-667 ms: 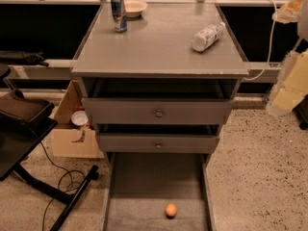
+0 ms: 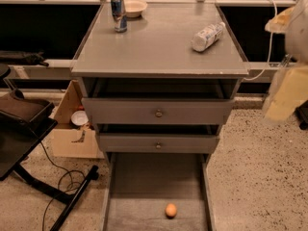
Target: Pick orange from bottom drawer and place on counter
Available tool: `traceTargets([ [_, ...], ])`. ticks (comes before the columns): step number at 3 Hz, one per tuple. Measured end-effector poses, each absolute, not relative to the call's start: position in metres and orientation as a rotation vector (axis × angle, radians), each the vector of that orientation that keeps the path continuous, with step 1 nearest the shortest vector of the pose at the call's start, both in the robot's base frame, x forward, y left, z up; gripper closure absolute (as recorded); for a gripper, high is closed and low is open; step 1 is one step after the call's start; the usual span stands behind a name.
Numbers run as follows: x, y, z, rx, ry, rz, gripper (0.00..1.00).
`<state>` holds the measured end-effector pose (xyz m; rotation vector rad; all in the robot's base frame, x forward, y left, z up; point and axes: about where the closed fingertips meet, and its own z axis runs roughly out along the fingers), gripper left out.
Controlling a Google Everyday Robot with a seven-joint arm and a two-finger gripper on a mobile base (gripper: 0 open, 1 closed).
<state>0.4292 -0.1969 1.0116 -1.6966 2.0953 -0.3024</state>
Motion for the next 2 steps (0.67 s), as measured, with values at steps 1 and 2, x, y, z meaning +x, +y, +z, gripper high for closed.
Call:
traceTargets([
  [1,0.428,-0.199,0.969,-1.757,2.05,-0.437,0.0],
  [2,0.438,-0.214,0.888,-1.803,2.069,-0.484,0.0],
])
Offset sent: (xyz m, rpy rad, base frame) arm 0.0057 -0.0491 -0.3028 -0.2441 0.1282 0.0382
